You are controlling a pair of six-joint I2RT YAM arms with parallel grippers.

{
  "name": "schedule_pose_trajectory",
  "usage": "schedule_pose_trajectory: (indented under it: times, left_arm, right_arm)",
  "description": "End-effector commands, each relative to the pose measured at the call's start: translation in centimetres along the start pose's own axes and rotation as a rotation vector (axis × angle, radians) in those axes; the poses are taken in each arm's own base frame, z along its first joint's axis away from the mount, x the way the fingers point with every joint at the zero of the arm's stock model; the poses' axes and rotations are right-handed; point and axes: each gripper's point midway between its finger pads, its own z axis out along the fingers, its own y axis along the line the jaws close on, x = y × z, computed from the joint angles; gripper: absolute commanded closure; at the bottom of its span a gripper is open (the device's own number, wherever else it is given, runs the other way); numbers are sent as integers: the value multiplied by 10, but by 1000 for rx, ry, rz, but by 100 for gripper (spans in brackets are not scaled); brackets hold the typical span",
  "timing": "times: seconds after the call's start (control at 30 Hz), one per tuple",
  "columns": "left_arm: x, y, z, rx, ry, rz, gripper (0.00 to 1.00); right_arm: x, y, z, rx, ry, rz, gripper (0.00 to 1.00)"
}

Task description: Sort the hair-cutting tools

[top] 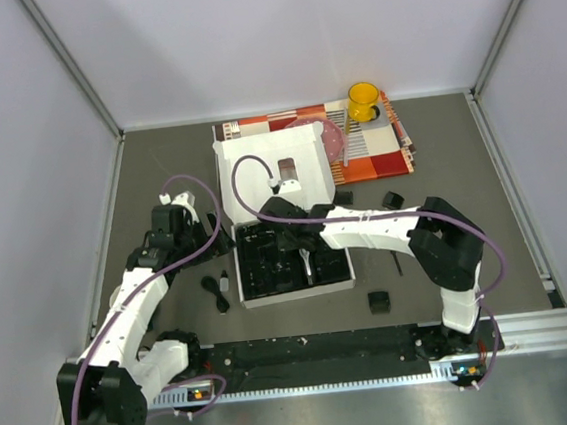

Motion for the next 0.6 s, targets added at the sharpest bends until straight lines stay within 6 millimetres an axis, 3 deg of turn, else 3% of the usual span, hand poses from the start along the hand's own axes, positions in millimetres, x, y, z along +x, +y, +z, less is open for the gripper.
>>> schedule_pose_trajectory:
  times: [0.0, 0.1, 0.23, 0.37, 0.47, 0.57]
  left_arm:
    - [-21, -10, -6, 22, -64, 21, 8]
    - [-21, -10, -7, 22, -68, 23, 8]
    - [-22, -10, -7, 21, -68, 22, 8]
    - [-22, -10, -7, 22, -69, 23, 8]
    - [-21, -10, -7, 23, -66, 22, 8]
    - [-21, -10, -7, 25, -67, 23, 8]
  right_arm:
    - [8, 3, 8, -11, 46, 2, 98]
    - [-4, 6, -1, -19, 14, 4, 98]
    - [-37, 8, -27, -40, -69, 15, 95]
    - [-68, 7, -57, -50, -147, 14, 79]
    - [-82, -4, -80, -33, -181, 24, 70]
    - [-83, -29, -98, -1, -175, 46, 61]
